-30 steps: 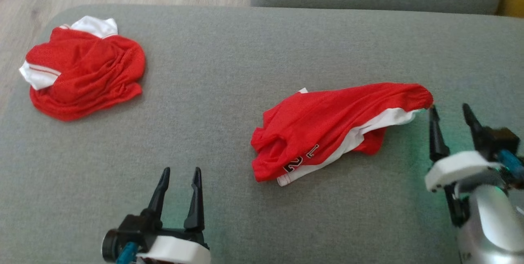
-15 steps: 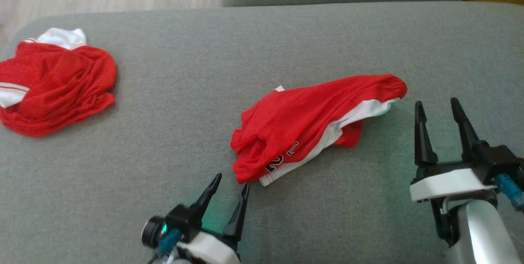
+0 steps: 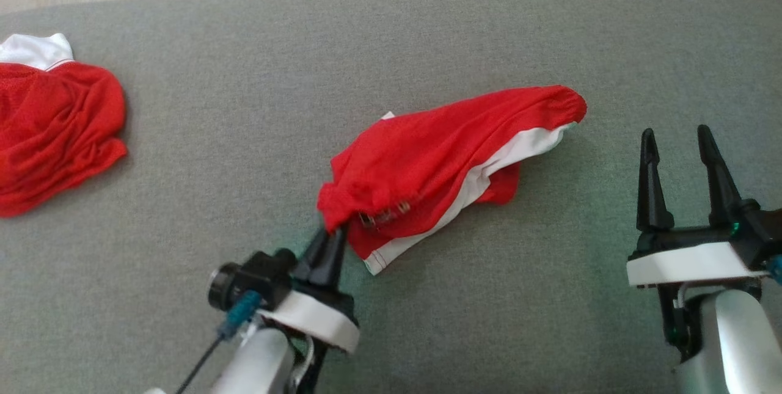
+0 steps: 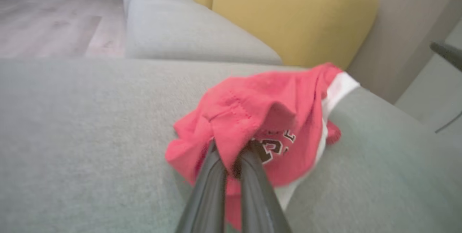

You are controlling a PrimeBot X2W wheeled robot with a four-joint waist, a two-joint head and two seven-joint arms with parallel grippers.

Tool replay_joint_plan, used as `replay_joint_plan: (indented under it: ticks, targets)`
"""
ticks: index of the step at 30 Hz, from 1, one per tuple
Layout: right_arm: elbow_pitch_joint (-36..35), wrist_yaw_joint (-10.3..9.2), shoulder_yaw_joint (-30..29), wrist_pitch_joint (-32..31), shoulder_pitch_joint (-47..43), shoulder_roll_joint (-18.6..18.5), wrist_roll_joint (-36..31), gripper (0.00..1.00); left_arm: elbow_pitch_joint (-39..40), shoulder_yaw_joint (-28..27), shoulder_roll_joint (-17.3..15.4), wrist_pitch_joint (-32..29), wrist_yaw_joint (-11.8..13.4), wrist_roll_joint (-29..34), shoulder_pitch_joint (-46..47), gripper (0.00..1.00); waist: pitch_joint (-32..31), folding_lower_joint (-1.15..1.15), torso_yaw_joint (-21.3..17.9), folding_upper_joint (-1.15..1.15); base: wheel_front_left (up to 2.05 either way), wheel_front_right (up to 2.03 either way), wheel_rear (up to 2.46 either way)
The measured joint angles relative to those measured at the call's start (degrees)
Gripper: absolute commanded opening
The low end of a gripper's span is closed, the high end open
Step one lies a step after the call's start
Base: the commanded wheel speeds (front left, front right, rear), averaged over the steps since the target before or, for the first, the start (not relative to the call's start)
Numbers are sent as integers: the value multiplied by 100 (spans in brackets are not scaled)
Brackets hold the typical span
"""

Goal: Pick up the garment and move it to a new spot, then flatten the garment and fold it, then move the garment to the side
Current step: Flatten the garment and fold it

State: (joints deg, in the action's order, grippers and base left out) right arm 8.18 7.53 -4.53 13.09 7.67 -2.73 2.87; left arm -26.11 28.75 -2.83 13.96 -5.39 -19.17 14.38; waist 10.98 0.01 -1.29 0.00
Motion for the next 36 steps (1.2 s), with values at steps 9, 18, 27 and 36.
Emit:
replay_joint_plan:
  ticks: [9, 18, 27, 36]
  targets:
    - [-7, 0, 46, 1, -7, 3, 19, 100, 441, -820, -209, 51, 154, -109, 403, 0, 136, 0, -105, 0, 0, 0, 0]
    - [-14, 0, 63, 9, 35, 4, 73, 100, -712, -1044, -367, 49, 127, -154, 1577, 0, 598, 0, -416, 0, 0, 0, 0]
    - [30, 0, 99, 73, 178, 4, 127, 100, -1281, -1081, -315, 49, 74, -152, 1950, 100, 797, 0, -505, 0, 0, 0, 0]
    - [156, 0, 96, 110, 210, 4, 123, 100, -826, -1235, -220, 52, 27, -83, 1614, 100, 488, -1, -226, 0, 0, 0, 0]
